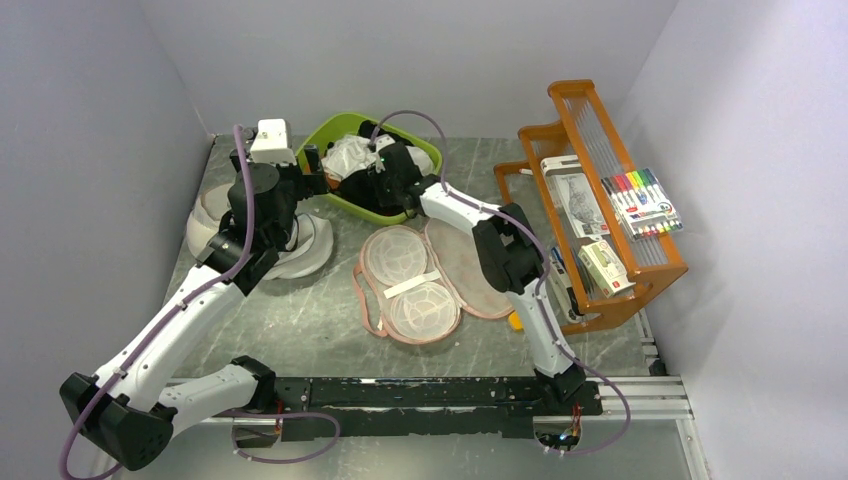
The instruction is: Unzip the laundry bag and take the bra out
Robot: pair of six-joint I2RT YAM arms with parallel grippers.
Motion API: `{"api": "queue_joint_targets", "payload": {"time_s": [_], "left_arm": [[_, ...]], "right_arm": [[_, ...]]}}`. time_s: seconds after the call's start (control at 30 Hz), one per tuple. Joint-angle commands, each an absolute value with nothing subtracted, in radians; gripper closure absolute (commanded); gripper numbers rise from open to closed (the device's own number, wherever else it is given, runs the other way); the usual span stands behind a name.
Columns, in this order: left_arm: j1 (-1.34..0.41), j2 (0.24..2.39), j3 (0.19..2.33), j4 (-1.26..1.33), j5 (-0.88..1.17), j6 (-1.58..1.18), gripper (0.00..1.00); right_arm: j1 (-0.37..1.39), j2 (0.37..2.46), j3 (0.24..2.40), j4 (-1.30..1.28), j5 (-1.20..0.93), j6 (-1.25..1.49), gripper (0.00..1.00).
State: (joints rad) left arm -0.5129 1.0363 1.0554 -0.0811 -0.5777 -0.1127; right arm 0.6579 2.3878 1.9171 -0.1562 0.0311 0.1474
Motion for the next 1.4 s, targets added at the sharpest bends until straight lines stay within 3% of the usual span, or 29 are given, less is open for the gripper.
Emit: {"api": "queue_joint_targets", "payload": {"time_s": [0.0,0.2,0.33,0.43,0.77,0.87,1.1,1.37], "left_arm": [[-0.504,1.019,1.081,-0.077,-0.551,-0.128,0.01],[-0.504,1.05,1.089,-0.093,-0.542,-0.141,0.01],[-0.504,1.057,1.093,-0.1,-0.524,-0.153,0.01],[-0.504,1.056,1.091,-0.096,-0.515,-0.158,0.01],[-0.506,1.056,1.09,-0.1,-0.506,-0.167,0.01],[-0.508,1.058,1.094,-0.107,-0.499,-0.174,0.01],[-0.507,1.057,1.103,-0.119,-0.47,-0.191,0.01],[-0.508,1.071,1.1,-0.12,-0.473,-0.192,0.01]], "right_arm": [[0.634,2.306,1.885,-0.272,0.033,0.139,0.69],[0.634,2.217,1.974,-0.401,0.075,0.103,0.4],[0.635,2.067,1.891,-0.392,0.082,0.081,0.17],[0.636,1.936,1.798,-0.358,0.068,0.08,0.09],[0.643,1.52,1.078,-0.102,0.067,0.203,0.04],[0.644,1.421,0.947,-0.111,0.126,0.205,0.04],[0.64,1.263,0.814,-0.183,0.348,0.155,0.04],[0.578,1.351,0.853,-0.289,0.545,0.251,0.03]]}}
